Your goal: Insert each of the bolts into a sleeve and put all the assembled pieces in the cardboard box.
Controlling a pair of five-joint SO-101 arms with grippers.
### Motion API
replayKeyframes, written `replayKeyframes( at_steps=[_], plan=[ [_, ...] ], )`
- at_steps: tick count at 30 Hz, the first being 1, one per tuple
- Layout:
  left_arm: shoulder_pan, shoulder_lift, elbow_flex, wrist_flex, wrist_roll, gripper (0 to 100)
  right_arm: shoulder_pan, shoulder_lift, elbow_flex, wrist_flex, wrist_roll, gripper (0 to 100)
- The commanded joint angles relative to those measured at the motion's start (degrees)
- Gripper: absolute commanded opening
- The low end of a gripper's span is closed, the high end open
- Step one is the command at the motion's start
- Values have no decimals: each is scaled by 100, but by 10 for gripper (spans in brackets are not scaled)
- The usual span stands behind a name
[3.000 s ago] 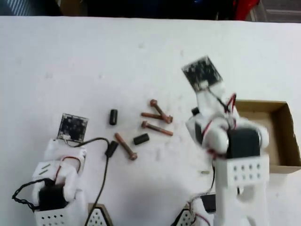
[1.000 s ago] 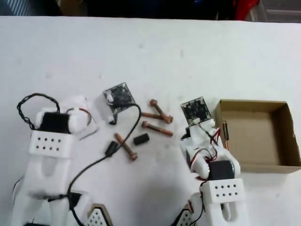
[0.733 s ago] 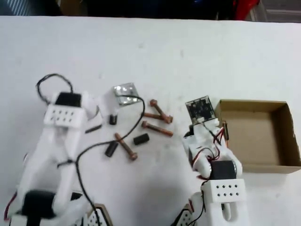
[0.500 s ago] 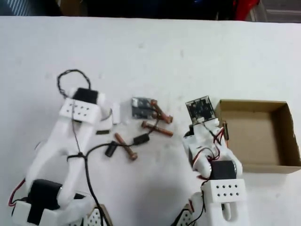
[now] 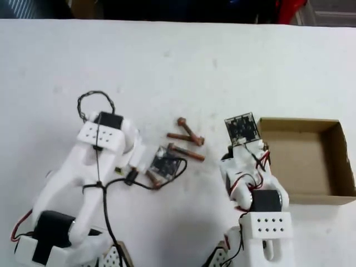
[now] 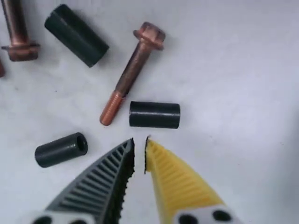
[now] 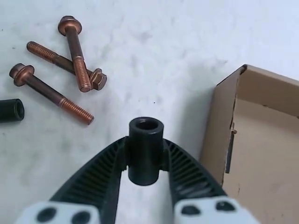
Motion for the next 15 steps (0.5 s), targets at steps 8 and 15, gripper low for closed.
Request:
replayKeyframes(
  at_steps=[8,15],
  plan=[
    [760,-22,396,-791,-352,83,75,-101,-35,-101,9,24],
    [1174,-22,457,-826,-79,84,84,-101,-35,-92,18,24]
  ],
)
